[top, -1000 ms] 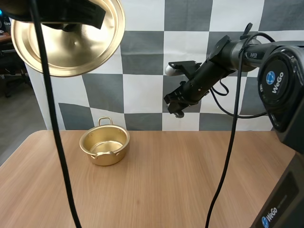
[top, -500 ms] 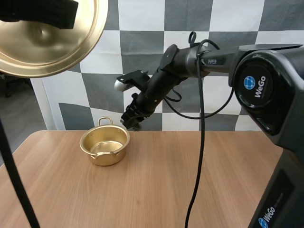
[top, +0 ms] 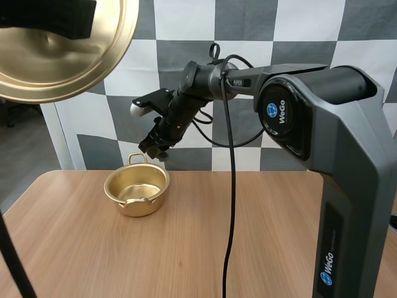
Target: Open the pot, put the car inside, and close it
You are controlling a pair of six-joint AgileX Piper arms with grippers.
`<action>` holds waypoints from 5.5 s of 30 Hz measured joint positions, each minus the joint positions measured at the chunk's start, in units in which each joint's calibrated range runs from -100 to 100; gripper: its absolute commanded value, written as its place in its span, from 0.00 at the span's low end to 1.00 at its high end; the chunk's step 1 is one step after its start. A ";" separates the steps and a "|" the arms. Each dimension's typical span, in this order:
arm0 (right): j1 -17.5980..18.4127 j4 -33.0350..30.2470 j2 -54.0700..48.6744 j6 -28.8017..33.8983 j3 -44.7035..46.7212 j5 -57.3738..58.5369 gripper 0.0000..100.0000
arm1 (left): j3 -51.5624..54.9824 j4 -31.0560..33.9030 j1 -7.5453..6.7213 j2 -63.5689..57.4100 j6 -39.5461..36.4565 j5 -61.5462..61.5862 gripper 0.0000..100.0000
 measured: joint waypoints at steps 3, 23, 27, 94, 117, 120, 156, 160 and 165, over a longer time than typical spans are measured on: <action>0.14 0.74 2.71 0.11 -1.40 3.24 0.00 | 0.00 0.00 0.00 0.00 -0.10 0.00 0.00; 5.81 -2.29 6.89 0.11 -1.52 -0.97 0.00 | 0.00 0.75 0.45 -1.07 -0.10 0.00 0.00; 5.81 -3.62 7.05 0.11 -1.52 -3.89 0.00 | 0.00 0.75 0.45 -1.33 -0.10 0.00 0.00; 5.81 -7.93 22.66 3.89 -16.35 3.43 0.86 | 0.00 0.06 0.45 -2.99 -0.47 0.00 0.00; 5.62 -11.05 4.19 4.08 -16.35 7.02 1.00 | 0.00 3.85 0.45 -2.99 -0.20 0.00 0.00; 4.44 -16.55 -0.91 8.60 -16.35 7.10 1.00 | 0.00 6.16 0.45 -1.97 -0.20 0.00 0.00; -17.72 -20.38 -56.73 19.69 -14.73 21.12 1.00 | 21.40 6.55 0.31 50.49 0.49 -33.84 0.00; -17.72 -20.69 -56.73 19.69 -14.43 21.12 1.00 | 21.40 6.16 0.31 54.99 0.88 -33.84 0.00; -17.72 -21.43 -57.58 19.69 -14.43 21.12 1.00 | 21.40 6.16 0.31 60.42 0.97 -33.84 0.00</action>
